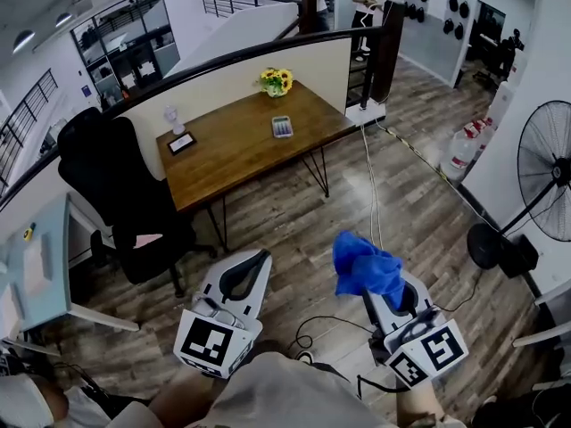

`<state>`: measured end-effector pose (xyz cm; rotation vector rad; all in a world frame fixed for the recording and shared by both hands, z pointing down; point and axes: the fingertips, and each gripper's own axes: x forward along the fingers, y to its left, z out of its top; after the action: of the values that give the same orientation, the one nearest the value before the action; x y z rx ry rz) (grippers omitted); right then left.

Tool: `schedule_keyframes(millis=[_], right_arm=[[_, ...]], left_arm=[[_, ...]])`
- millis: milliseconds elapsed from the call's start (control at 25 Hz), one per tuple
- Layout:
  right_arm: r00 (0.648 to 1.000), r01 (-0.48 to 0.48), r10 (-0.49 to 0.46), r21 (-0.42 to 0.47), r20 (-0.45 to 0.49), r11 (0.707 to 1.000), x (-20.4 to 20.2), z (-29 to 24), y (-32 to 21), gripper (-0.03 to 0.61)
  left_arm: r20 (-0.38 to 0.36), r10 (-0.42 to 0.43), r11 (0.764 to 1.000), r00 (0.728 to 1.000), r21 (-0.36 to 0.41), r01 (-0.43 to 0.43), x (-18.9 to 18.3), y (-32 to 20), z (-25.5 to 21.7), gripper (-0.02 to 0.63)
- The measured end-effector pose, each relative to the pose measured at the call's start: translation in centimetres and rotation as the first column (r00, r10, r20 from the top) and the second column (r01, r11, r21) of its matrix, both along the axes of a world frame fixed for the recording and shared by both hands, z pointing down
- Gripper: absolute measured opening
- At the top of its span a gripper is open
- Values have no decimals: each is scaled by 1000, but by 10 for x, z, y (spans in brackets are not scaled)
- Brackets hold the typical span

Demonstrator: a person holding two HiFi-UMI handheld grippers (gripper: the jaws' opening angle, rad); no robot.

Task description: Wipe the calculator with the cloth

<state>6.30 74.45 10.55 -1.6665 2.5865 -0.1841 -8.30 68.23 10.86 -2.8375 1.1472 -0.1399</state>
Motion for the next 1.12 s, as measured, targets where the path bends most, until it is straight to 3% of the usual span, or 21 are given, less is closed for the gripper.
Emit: schedule_keyframes(millis=[120, 560, 1120], right_arm=[[999, 15, -14, -12, 30, 1000, 6, 3, -3, 92], [999, 45, -45, -4, -5, 999, 7, 9, -42, 92], [999, 48, -49, -24, -18, 999, -4, 14, -174, 92]], left_arm=[[17, -16, 1000, 1000, -5, 16, 3, 1, 2, 9], [9, -47, 999, 999, -1, 47, 3, -32, 7, 9], [10, -46, 999, 999, -15, 46, -6, -160, 11, 9]])
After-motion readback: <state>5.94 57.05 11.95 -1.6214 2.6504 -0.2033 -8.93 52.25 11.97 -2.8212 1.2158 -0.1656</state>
